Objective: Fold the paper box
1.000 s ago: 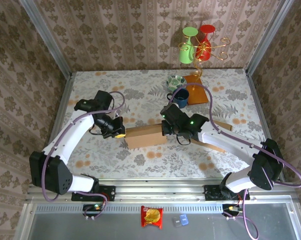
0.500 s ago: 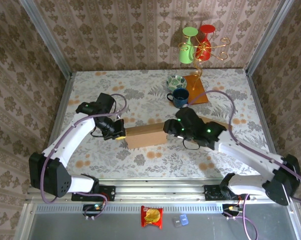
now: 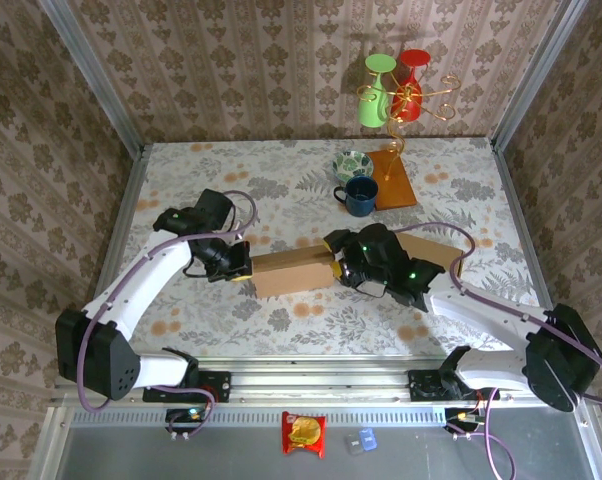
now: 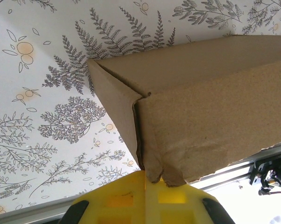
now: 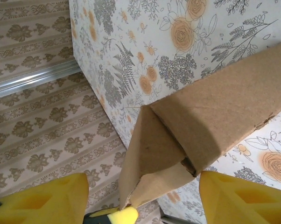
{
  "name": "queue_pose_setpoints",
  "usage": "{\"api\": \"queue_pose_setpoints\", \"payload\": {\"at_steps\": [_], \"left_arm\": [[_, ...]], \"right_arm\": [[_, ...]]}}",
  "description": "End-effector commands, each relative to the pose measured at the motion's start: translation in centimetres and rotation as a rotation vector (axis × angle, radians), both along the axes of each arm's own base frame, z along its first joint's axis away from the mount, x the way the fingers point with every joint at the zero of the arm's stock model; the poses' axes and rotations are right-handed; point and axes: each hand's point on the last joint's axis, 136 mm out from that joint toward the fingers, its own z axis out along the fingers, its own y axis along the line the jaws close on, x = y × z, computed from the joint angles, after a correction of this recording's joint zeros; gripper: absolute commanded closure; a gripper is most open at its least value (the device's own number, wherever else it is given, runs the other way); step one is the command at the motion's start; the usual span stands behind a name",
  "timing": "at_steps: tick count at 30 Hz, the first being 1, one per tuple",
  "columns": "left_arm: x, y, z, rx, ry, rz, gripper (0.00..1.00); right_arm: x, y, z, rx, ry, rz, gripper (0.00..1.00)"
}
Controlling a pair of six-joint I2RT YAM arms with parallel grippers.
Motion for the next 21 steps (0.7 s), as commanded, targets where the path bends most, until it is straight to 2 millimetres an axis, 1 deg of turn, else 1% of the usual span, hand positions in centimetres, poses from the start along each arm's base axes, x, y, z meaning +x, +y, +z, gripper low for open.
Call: {"api": "queue_pose_setpoints", "payload": {"at_steps": [1, 2, 4, 5, 8, 10, 12, 14, 16, 19, 21], "left_arm": [[-0.6, 0.6, -0.4, 0.032, 0.009, 0.012, 1.0], [-0.6, 0.6, -0.4, 0.034, 0.01, 0.012, 1.0], [-0.6, 0.6, -0.2, 0.033, 0.005, 0.015, 1.0], [-0.6, 0.6, -0.1, 0.03, 0.003, 0.015, 0.99], [-0.5, 0.4, 0.7, 0.009, -0.011, 0.029, 0.87], [-0.5, 0.1, 1.5, -0.021, -0.022, 0.046, 0.83], [-0.3, -0.3, 2.6, -0.068, -0.028, 0.075, 0.77], [-0.1, -0.5, 3.5, -0.118, -0.038, 0.123, 0.72], [0.2, -0.3, 4.2, -0.148, -0.046, 0.194, 0.68], [0.8, 0.6, 4.0, -0.178, -0.043, 0.322, 0.64], [1.4, 0.6, 3.8, -0.224, -0.052, 0.378, 0.59]], "right_arm": [[0.2, 0.1, -1.1, 0.046, 0.043, -0.033, 0.39], [0.2, 0.0, -1.5, 0.045, 0.053, -0.035, 0.42], [0.0, -0.2, -2.3, 0.03, 0.073, -0.039, 0.5], [-0.2, -0.4, -2.9, 0.018, 0.089, -0.039, 0.51], [-0.8, -0.9, -4.4, -0.015, 0.128, -0.038, 0.55], [-1.1, -1.1, -5.3, -0.032, 0.156, -0.035, 0.56], [-1.3, -1.2, -5.8, -0.034, 0.17, -0.035, 0.59], [-1.5, -1.4, -6.1, -0.047, 0.187, -0.034, 0.61], [-1.8, -1.7, -6.4, -0.06, 0.201, -0.037, 0.63], [-2.2, -2.0, -6.8, -0.074, 0.221, -0.04, 0.65], [-2.4, -2.1, -7.1, -0.078, 0.229, -0.04, 0.65]]}}
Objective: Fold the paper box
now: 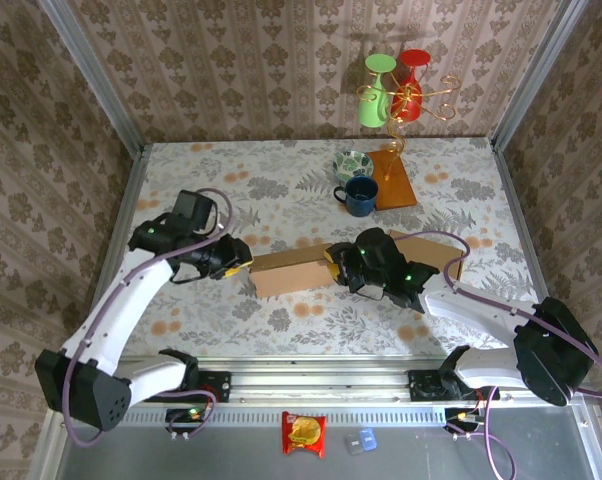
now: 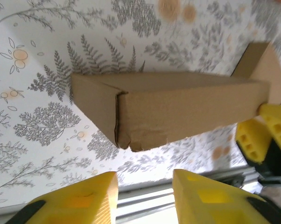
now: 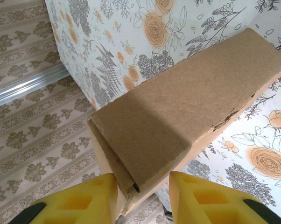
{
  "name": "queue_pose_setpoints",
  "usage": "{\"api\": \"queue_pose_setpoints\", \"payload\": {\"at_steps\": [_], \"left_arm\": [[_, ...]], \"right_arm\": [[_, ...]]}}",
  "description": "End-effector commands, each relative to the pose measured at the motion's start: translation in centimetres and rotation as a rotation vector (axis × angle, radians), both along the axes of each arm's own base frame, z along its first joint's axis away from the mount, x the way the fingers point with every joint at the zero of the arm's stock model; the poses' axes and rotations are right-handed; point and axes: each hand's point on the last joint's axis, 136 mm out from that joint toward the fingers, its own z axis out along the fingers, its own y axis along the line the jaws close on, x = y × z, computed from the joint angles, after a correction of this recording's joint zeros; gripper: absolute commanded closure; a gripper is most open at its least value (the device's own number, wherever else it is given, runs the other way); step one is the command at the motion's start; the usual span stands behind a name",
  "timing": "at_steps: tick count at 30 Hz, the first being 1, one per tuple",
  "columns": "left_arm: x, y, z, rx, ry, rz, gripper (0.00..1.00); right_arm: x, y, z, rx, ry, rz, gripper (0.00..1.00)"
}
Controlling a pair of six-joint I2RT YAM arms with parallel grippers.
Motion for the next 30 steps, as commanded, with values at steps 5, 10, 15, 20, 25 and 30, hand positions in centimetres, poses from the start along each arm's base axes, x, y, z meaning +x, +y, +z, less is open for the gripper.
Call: {"api": "queue_pose_setpoints", "payload": {"at_steps": [5, 10, 15, 20, 25, 30], "left_arm": [[1.4, -0.6, -1.7, -0.119, 0.076, 0.139, 0.59], [1.4, -0.1, -3.2, -0.103, 0.096, 0.148, 0.62], [1.1, -0.1, -4.6, -0.099, 0.115, 0.144, 0.68], [0.6, 0.1, -5.6, -0.092, 0.128, 0.141, 0.73], [0.1, 0.2, -6.6, -0.079, 0.142, 0.123, 0.79], [-0.1, 0.2, -7.2, -0.072, 0.138, 0.101, 0.84]], "right_arm": [[-2.1, -1.8, -4.7, -0.109, 0.156, -0.009, 0.66], [-2.3, -1.9, -5.0, -0.113, 0.17, -0.008, 0.67], [-2.4, -1.9, -5.4, -0.116, 0.183, -0.008, 0.68], [-2.7, -2.0, -5.8, -0.125, 0.202, -0.005, 0.69], [-3.3, -2.4, -6.5, -0.134, 0.236, -0.006, 0.7], [-3.5, -2.6, -6.4, -0.135, 0.248, -0.005, 0.7]]}}
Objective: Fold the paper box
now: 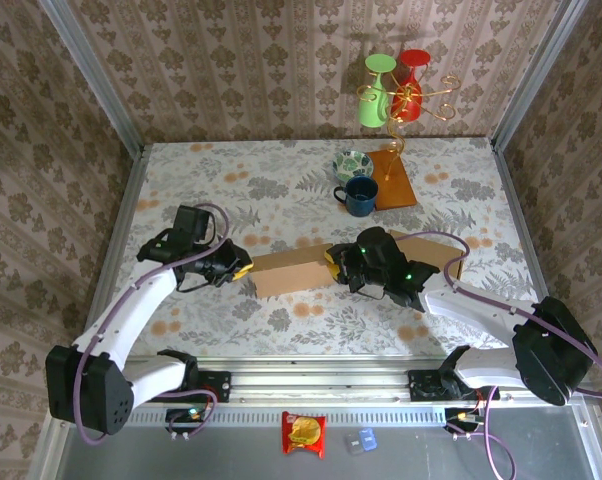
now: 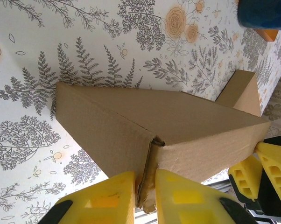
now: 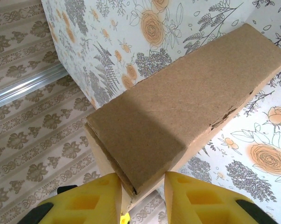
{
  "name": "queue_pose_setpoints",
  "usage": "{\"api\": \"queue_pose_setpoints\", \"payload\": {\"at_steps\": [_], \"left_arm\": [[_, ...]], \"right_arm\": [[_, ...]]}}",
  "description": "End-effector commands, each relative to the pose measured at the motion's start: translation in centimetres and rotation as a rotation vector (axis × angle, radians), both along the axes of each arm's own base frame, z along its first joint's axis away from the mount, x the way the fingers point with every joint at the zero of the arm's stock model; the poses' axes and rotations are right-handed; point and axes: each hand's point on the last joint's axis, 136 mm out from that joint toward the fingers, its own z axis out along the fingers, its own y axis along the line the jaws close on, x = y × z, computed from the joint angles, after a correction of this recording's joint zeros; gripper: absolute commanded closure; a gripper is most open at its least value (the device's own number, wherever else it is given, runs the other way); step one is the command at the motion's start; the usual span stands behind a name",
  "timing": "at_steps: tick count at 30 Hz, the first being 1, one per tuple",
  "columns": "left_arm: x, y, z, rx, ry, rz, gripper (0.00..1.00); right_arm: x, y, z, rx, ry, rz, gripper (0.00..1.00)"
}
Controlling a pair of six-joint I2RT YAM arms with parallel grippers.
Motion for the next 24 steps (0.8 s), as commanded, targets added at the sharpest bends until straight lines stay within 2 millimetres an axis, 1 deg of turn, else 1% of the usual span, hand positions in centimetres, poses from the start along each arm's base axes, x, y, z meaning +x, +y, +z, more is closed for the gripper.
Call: {"api": "queue_pose_setpoints", "payload": {"at_steps": [1, 5, 9, 11, 14, 15, 16, 18, 21, 24], "left_arm": [[-1.5, 0.6, -2.8, 0.052, 0.07, -0.024, 0.84], [-1.1, -0.4, -2.4, 0.031, 0.008, -0.082, 0.84], [-0.9, -0.8, -2.0, 0.059, -0.058, -0.133, 0.84], [-0.8, -1.2, -1.8, 0.07, -0.105, -0.16, 0.84], [-1.0, -1.7, -1.6, 0.077, -0.185, -0.189, 0.85], [-1.1, -1.8, -1.6, 0.08, -0.215, -0.193, 0.85], [-1.8, -2.4, -1.6, 0.084, -0.243, -0.228, 0.85], [-2.7, -2.8, -2.0, 0.08, -0.282, -0.249, 0.85], [-4.2, -3.0, -3.2, 0.074, -0.324, -0.239, 0.84], [-5.7, -3.0, -5.4, 0.059, -0.32, -0.213, 0.84]], "right_arm": [[-3.3, -2.6, -6.0, -0.148, 0.217, -0.007, 0.7], [-2.9, -2.2, -5.2, -0.135, 0.19, 0.026, 0.7], [-2.5, -1.9, -3.7, -0.141, 0.131, 0.1, 0.68], [-2.7, -1.8, -2.6, -0.147, 0.092, 0.151, 0.68], [-3.6, -1.8, -1.3, -0.172, 0.048, 0.245, 0.68], [-4.3, -1.9, -1.1, -0.185, 0.047, 0.286, 0.68], [-5.0, -2.1, -0.9, -0.197, 0.046, 0.325, 0.68], [-6.6, -2.3, -1.1, -0.205, 0.052, 0.399, 0.68], [-9.4, -3.3, -2.3, -0.219, 0.098, 0.488, 0.68], [-11.7, -4.2, -3.9, -0.215, 0.141, 0.533, 0.68]]}}
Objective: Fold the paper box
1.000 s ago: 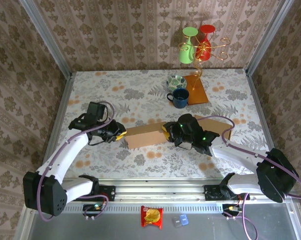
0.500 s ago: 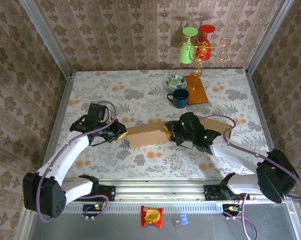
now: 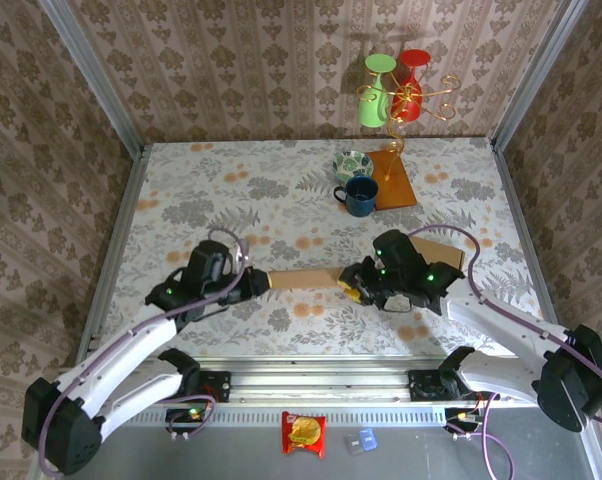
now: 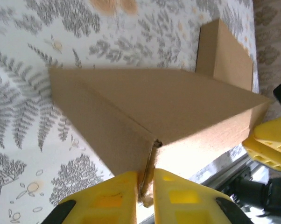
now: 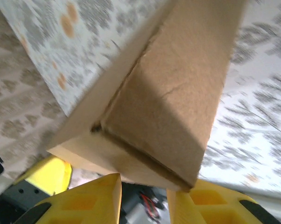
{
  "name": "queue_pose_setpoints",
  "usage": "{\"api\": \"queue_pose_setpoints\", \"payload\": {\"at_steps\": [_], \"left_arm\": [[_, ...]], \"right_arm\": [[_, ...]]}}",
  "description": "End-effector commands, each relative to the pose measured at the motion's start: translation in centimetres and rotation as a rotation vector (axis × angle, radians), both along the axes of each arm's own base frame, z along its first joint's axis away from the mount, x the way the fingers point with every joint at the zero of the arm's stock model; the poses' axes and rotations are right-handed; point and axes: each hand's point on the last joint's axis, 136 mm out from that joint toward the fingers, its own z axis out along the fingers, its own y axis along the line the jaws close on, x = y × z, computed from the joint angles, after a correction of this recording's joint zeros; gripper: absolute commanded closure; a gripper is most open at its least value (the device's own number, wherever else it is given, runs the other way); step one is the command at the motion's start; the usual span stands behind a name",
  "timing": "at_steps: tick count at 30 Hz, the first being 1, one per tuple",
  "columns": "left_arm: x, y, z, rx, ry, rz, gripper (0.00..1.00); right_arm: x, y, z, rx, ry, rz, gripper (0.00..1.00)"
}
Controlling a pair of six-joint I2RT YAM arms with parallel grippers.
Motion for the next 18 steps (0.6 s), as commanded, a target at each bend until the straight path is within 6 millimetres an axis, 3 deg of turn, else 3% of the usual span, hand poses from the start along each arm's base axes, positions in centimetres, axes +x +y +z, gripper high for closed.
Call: {"api": "queue_pose_setpoints", "payload": {"at_steps": [1, 5, 9, 14, 16, 17, 18], "left_arm": [[-1.3, 1.1, -4.4, 0.048, 0.063, 0.077, 0.83], [-2.1, 1.2, -6.7, 0.033, 0.093, 0.108, 0.83], [-1.6, 1.1, -7.6, 0.044, 0.096, 0.127, 0.81], [-0.3, 0.4, -5.9, 0.048, 0.075, 0.135, 0.78], [0.6, 0.7, -4.3, 0.064, 0.041, 0.153, 0.71], [1.3, 1.0, -3.4, 0.068, 0.023, 0.165, 0.67], [2.1, 1.5, -2.4, 0.072, 0.013, 0.182, 0.62]], "right_arm": [[-4.9, -1.5, -3.3, -0.049, 0.131, 0.126, 0.67], [-5.6, -2.0, -5.0, -0.048, 0.145, 0.119, 0.66], [-4.4, -1.7, -6.1, -0.047, 0.14, 0.119, 0.62], [-2.2, -2.2, -3.8, -0.121, 0.035, 0.155, 0.53], [-0.8, -4.0, -1.9, -0.2, -0.046, 0.155, 0.45], [-0.1, -5.0, -1.0, -0.237, -0.089, 0.147, 0.16], [0.8, -6.5, 0.1, -0.277, -0.141, 0.132, 0.0]]}}
